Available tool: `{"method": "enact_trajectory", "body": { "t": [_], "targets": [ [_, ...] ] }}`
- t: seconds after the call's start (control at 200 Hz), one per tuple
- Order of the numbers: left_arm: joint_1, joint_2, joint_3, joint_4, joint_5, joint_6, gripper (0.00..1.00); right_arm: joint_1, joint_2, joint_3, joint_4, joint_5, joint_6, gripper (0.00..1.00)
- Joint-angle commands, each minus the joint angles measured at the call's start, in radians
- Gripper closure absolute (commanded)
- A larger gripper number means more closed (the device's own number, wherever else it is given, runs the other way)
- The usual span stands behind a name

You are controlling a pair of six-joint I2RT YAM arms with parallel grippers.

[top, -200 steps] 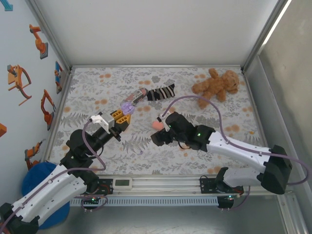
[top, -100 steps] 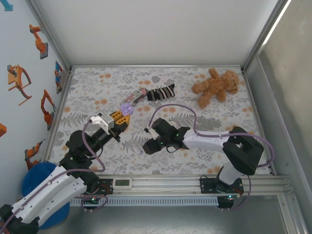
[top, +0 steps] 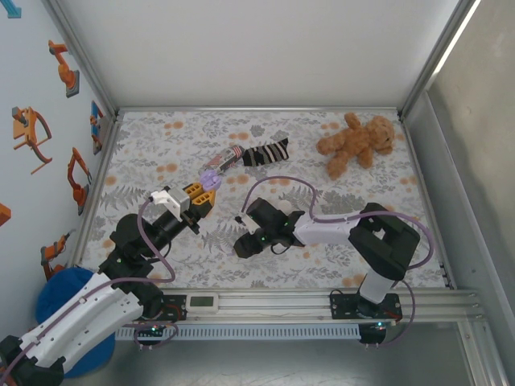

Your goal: Insert the wireless bluetooth earbuds into the charging case

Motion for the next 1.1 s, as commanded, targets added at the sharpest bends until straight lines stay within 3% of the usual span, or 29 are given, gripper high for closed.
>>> {"method": "enact_trajectory", "body": {
  "t": [0.0, 1.097],
  "targets": [
    [-0.006, -0.003, -0.005, 0.025, 0.003, 0.014, 1.0, 0.003, 0.025, 0.015, 0.025, -0.023, 0.011, 0.48],
    [-0.007, 0.001, -0.007, 0.029, 0.0, 0.017, 1.0, 0.011, 0.106, 0.075, 0.021, 0.003, 0.016, 0.54]
  ]
}}
